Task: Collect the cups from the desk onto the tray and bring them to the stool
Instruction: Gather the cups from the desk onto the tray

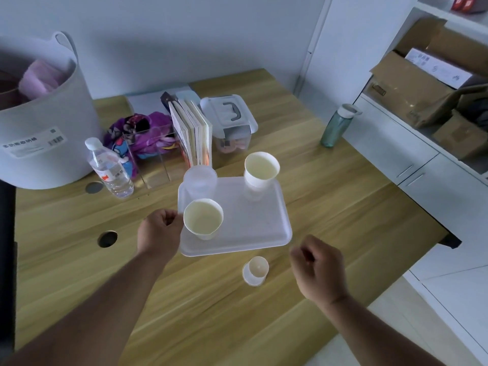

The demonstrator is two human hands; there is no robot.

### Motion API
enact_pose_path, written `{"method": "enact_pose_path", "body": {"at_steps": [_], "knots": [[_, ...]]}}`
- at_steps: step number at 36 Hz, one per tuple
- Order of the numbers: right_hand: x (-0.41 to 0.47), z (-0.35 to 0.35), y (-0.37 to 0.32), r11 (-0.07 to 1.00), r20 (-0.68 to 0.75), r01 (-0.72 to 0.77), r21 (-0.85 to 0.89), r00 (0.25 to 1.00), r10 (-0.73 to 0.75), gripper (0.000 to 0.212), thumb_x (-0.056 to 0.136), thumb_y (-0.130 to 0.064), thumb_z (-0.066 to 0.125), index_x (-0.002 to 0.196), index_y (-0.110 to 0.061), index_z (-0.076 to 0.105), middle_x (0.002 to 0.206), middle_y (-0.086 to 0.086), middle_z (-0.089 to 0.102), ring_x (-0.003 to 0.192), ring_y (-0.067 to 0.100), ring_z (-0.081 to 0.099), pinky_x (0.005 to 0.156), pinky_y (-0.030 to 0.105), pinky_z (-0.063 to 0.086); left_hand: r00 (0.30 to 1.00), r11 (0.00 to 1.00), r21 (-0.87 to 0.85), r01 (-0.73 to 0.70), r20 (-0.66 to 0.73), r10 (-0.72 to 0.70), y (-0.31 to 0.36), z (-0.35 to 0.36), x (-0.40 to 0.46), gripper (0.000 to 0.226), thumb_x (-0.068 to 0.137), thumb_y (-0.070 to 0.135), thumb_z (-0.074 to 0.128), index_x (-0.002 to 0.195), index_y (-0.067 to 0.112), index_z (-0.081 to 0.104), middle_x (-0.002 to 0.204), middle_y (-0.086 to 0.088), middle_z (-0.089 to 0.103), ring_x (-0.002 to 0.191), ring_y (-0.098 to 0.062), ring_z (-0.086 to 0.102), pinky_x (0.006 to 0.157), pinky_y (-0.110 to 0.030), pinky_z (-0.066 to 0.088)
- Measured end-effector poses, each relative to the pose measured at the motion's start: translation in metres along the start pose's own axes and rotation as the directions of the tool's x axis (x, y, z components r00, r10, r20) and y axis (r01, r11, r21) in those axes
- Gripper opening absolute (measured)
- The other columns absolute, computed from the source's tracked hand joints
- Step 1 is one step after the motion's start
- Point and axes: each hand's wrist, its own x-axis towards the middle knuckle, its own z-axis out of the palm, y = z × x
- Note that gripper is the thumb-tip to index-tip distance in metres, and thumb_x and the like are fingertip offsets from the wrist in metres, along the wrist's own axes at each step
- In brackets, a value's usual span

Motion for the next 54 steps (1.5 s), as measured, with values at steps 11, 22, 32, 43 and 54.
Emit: {"method": "enact_pose_path", "body": {"at_steps": [11,22,32,43,54], "knots": [[-0.006,0.06,0.035,0.897,0.696,0.041,-0.439,0.647,0.311,0.109,0.073,-0.083,0.059,0.161,-0.034,0.019,0.161,-0.008,0.04,0.141,0.021,0.049,0.103,0.041,0.05,0.999,1.0,0.002,0.008,-0.032,-0.008,-0.011,-0.002,0.008,0.013,0.094,0.026,0.071,0.094,0.016,0.079,0.079,0.002,0.075,0.068,-0.019,0.063,0.058,-0.027,0.048],[0.01,0.084,0.041,0.876,0.683,0.08,-0.476,0.661,0.311,0.063,0.087,-0.055,0.068,0.14,-0.027,0.05,0.138,-0.003,0.061,0.122,0.023,0.064,0.091,0.035,0.053,0.997,0.995,0.093,0.021,-0.078,-0.014,-0.015,-0.002,0.014,0.013,0.094,0.025,0.071,0.092,0.016,0.079,0.073,0.003,0.071,0.062,-0.015,0.059,0.053,-0.025,0.041],[0.066,-0.016,0.056,0.658,0.567,-0.001,-0.753,0.505,0.65,0.071,0.075,-0.062,0.073,0.128,-0.017,0.058,0.121,0.0,0.066,0.107,0.019,0.067,0.076,0.03,0.048,0.998,0.998,0.05,0.033,-0.053,-0.03,-0.007,-0.002,0.01,0.013,0.093,0.024,0.071,0.091,0.014,0.08,0.074,-0.002,0.073,0.06,-0.017,0.057,0.052,-0.025,0.041],[0.116,-0.088,0.026,0.52,0.69,-0.727,0.448,0.651,0.316,0.086,0.056,-0.03,0.101,0.125,0.002,0.061,0.123,0.019,0.076,0.12,0.032,0.072,0.109,0.043,0.054,0.998,0.999,0.042,0.003,-0.06,0.0,0.007,-0.007,-0.006,0.014,0.094,0.024,0.071,0.094,0.012,0.079,0.074,0.002,0.072,0.062,-0.012,0.059,0.05,-0.024,0.039],[0.072,-0.014,-0.025,0.782,0.575,-0.479,0.4,0.795,0.193,0.068,0.065,-0.036,0.093,0.127,-0.031,0.066,0.125,-0.003,0.075,0.121,0.018,0.067,0.102,0.041,0.054,0.999,1.0,0.018,0.005,-0.033,-0.004,0.003,-0.01,-0.012,0.013,0.093,0.026,0.072,0.087,0.017,0.078,0.073,0.001,0.073,0.062,-0.018,0.058,0.053,-0.026,0.041]]}}
